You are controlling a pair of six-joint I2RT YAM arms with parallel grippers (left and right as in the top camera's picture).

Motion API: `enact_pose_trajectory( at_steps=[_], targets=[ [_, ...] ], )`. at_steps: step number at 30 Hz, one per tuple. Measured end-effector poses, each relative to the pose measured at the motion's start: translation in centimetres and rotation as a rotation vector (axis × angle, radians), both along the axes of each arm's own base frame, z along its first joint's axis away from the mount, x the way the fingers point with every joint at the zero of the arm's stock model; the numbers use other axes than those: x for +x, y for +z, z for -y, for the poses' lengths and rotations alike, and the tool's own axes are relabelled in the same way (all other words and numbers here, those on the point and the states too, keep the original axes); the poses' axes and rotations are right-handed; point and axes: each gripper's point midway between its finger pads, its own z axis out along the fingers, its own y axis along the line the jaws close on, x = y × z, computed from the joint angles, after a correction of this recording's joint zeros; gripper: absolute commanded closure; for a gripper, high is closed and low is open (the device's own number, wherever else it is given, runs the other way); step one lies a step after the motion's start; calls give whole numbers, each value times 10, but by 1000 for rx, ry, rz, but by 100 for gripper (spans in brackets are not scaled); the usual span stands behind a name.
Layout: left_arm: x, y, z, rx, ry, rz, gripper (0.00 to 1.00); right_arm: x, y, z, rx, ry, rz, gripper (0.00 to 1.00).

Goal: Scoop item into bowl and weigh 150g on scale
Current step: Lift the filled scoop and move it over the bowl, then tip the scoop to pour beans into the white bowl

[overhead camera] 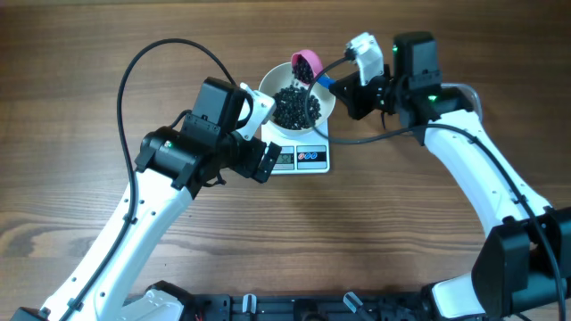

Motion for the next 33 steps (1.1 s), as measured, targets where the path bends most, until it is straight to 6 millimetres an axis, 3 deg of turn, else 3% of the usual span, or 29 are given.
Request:
enact_pose_trajectory(
  at_steps=[12,22,25,29,33],
  targets=[
    [0,0,0,0,0,0,0,0,-7,-9,-259,163,202,96],
    [0,0,0,0,0,0,0,-3,-8,-16,-321,218,252,96],
    [0,0,0,0,0,0,0,-3,1,-15,-322,209,272,96],
    [0,0,0,0,0,0,0,-10,26,-12,-312,198,320,96],
    [0,0,0,0,0,0,0,-18,17,-9,-317,199,262,96]
  ],
)
